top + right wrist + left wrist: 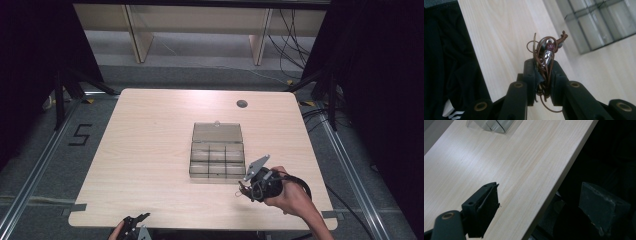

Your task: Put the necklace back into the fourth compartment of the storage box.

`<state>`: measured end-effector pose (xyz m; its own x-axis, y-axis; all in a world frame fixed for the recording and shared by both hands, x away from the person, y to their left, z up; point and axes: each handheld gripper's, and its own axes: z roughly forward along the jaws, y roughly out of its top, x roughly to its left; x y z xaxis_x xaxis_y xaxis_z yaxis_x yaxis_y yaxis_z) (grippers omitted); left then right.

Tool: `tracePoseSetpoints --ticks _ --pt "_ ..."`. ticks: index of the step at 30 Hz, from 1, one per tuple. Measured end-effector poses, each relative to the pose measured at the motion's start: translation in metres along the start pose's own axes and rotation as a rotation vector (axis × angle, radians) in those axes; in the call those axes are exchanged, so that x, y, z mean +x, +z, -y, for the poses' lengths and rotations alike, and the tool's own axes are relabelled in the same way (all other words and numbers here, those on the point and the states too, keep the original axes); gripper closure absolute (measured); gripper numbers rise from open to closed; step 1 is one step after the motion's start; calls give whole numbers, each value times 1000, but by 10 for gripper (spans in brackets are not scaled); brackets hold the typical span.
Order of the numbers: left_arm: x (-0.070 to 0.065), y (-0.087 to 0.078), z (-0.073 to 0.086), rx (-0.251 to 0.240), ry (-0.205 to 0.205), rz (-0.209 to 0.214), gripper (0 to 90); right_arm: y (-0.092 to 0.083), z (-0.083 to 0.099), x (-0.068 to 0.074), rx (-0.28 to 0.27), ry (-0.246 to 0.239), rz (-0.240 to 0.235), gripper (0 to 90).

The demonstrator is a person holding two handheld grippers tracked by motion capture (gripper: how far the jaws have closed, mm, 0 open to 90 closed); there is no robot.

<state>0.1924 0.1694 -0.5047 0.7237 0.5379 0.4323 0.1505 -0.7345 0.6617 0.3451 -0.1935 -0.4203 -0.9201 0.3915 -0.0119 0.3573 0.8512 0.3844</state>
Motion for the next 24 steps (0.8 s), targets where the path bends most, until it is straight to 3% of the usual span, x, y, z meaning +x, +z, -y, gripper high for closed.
tracePoseSetpoints --ticks 2,3,6,7,9,11,13,14,15,20,21,22,24 --pt "-1 0 0 0 -15 16 155 -4 -9 -2 -5 -8 -5 792" --pt "2 -1 0 9 16 11 154 -7 -18 -4 3 -9 -5 792" --pt "-1 1 0 -17 -21 20 155 -9 -24 -7 -1 -15 -9 792" --pt "0 0 0 2 9 2 155 -11 -32 -9 2 -14 -5 792" --pt "0 1 0 -2 9 -15 155 -12 -40 -9 3 -10 -7 792" --pt "0 0 0 1 -6 16 155 -12 -48 -12 1 -34 -17 792" --pt "1 -1 0 4 8 18 155 -13 -53 -11 7 -21 -9 792" --pt "0 -1 0 1 -13 17 155 -13 -58 -11 3 -34 -14 792" --pt "1 -2 0 11 7 13 155 -14 -69 -12 4 -42 -17 792" --pt "-1 -1 0 -6 -19 19 154 -13 -89 -14 4 -49 -19 792" --pt "1 0 0 -1 6 1 154 -12 -94 -15 6 -50 -22 792" --pt "-1 0 0 -10 -13 12 155 -10 -98 -16 5 -57 -25 792" --pt "1 0 0 -9 5 9 155 -6 -106 -18 24 -45 -27 792"
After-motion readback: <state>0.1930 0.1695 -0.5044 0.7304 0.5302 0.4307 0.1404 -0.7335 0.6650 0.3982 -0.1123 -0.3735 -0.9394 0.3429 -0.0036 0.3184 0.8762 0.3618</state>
